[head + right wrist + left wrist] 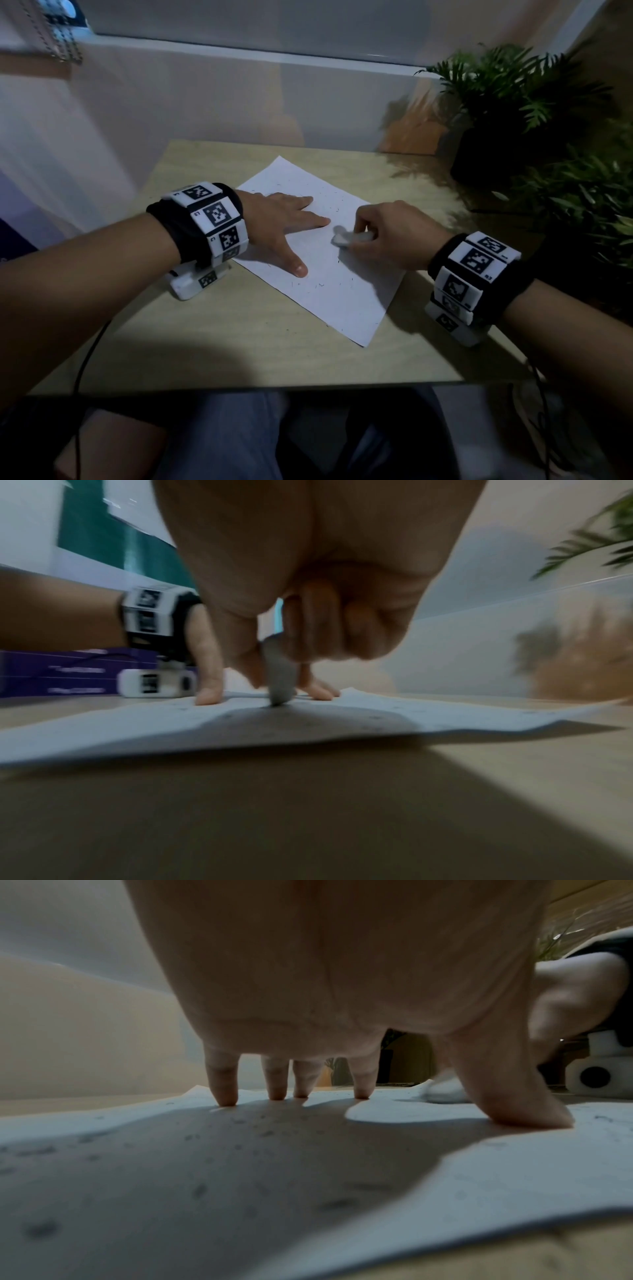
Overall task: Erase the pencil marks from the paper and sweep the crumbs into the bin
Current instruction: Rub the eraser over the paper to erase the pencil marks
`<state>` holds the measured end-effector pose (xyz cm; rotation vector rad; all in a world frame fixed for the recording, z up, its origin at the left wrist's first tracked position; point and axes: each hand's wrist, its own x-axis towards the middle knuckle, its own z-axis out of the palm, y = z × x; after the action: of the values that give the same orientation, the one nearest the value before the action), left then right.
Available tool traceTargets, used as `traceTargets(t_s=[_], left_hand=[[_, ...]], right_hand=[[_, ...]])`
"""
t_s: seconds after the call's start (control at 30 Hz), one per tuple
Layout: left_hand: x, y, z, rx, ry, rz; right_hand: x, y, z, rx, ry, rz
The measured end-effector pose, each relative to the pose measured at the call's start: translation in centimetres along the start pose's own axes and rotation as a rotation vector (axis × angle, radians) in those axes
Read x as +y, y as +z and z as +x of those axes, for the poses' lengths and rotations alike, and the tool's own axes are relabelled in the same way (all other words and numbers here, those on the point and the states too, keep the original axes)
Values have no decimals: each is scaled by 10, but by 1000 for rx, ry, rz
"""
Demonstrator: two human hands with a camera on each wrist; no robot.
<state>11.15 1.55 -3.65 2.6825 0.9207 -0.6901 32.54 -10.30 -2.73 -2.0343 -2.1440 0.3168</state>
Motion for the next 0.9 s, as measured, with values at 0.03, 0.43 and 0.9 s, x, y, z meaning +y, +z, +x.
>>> traceTargets(t_s=[0.03,0.43,0.9], left_hand=[[0,1,0,1,1,3],[-2,0,1,6,11,2],[0,0,-2,20,11,-2]], right_hand=[[1,1,0,49,6,-33],[-6,2,-5,-42,-136,-17],[-9,3,-6,-148,-223,91]])
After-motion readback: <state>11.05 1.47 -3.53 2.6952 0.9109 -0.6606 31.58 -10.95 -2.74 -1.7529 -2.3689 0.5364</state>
